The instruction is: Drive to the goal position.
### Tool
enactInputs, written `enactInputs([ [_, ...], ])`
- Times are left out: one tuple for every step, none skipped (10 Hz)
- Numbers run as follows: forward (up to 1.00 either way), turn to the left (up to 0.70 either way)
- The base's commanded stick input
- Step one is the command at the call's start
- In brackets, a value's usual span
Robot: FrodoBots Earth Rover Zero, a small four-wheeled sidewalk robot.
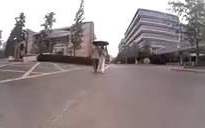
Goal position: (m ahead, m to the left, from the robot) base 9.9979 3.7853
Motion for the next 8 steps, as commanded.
enactInputs([
  [0.68, 0.00],
  [0.68, 0.00],
  [0.69, 0.00],
  [0.70, 0.00],
  [0.70, 0.00],
  [0.70, 0.00],
  [0.70, 0.00],
  [0.60, 0.00],
])
